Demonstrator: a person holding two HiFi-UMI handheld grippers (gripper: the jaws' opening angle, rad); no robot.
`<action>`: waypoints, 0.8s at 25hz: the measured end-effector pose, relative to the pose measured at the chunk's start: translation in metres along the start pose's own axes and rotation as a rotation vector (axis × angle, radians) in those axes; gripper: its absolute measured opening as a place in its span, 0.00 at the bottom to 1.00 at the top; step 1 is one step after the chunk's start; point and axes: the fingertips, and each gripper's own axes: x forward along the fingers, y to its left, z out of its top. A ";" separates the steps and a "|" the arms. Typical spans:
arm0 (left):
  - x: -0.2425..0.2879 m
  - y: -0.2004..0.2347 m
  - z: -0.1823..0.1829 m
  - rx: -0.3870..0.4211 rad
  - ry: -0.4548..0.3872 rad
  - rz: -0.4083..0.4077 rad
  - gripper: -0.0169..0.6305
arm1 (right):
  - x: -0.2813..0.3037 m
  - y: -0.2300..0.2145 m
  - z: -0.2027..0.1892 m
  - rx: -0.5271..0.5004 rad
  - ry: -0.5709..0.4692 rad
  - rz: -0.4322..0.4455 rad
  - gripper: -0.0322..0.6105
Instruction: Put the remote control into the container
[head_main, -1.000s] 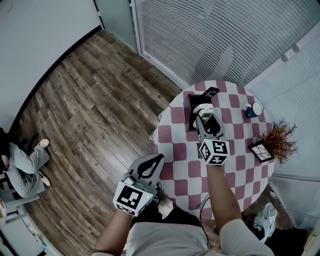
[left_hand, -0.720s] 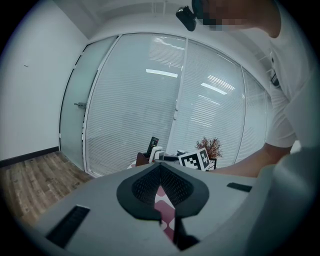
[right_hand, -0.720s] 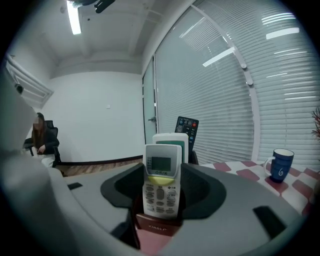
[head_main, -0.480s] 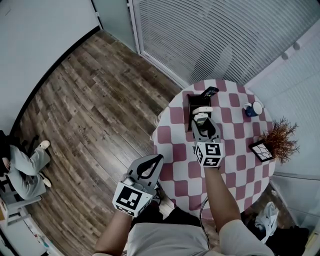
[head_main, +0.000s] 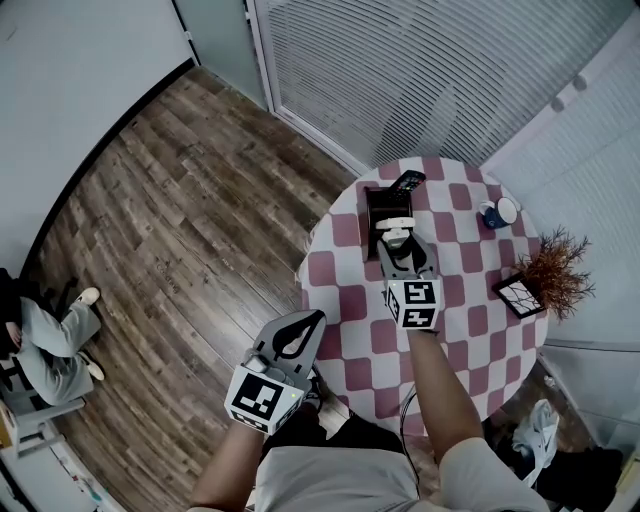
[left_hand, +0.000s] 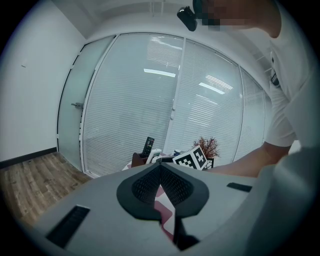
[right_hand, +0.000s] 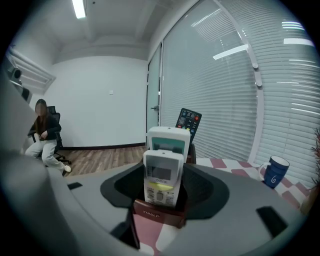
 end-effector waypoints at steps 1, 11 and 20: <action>0.000 -0.002 0.000 0.002 -0.001 -0.003 0.04 | -0.002 -0.001 0.003 0.003 -0.005 0.002 0.42; -0.003 -0.021 0.005 0.019 -0.010 -0.015 0.04 | -0.035 -0.003 0.022 0.008 -0.051 0.018 0.42; -0.003 -0.046 0.021 0.047 -0.035 -0.030 0.04 | -0.091 -0.014 0.038 0.032 -0.095 0.019 0.42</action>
